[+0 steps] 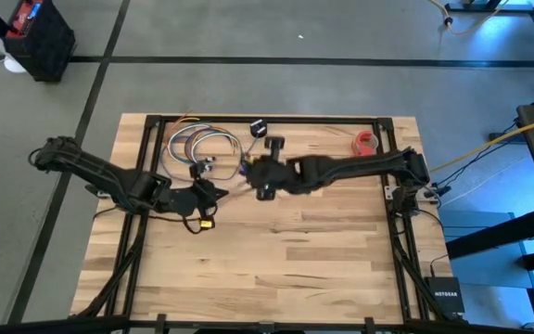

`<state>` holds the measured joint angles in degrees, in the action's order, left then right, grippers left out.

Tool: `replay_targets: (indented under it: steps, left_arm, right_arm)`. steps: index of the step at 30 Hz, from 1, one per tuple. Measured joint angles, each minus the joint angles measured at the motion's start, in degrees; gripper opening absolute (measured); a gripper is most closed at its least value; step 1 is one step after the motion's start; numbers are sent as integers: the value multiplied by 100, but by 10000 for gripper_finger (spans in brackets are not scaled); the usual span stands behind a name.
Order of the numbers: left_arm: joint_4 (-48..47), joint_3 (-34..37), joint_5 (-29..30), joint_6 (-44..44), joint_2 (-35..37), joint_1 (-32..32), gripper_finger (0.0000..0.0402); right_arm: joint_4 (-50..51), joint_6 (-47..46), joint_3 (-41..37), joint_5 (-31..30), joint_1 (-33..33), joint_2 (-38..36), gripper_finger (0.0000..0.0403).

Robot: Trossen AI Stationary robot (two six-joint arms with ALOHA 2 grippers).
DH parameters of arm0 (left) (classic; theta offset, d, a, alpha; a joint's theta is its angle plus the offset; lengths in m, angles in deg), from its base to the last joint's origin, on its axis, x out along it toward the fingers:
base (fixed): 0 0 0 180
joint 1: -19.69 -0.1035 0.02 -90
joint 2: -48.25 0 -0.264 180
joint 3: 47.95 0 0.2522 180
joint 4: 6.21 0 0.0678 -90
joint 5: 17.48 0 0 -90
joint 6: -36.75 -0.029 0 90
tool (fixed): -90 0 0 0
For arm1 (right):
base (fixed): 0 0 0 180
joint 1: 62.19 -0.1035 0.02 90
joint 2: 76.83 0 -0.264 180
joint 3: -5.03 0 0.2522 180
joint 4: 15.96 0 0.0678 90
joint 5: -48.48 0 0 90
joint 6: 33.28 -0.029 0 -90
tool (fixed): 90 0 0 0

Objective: Coil cords
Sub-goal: Uncoil the blue wire from the spool

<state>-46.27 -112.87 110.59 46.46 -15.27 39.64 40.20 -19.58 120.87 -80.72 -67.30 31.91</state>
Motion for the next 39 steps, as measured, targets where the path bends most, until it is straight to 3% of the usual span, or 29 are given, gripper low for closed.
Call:
replay_targets:
  steps: [6, 12, 18, 29, 39]
  left_arm:
    - [305, 338, 28, -6, 0, 23, 0]
    - [608, 543, 28, -138, -2, -53, 0]
    - [759, 580, 30, -129, 0, -181, 0]
    - [901, 582, 17, -113, -2, -221, 0]
    - [893, 582, 5, -73, -7, -221, 0]
  right_arm:
    - [-719, 9, -1621, -485, -274, 1, 2]
    - [-2676, 483, -3347, -696, -508, 3, 2]
    - [-4232, 951, -4481, -570, -479, 105, 7]
    - [-5097, 850, -4638, 77, -152, 629, 23]
    - [-5072, 822, -4649, 94, -200, 528, 132]
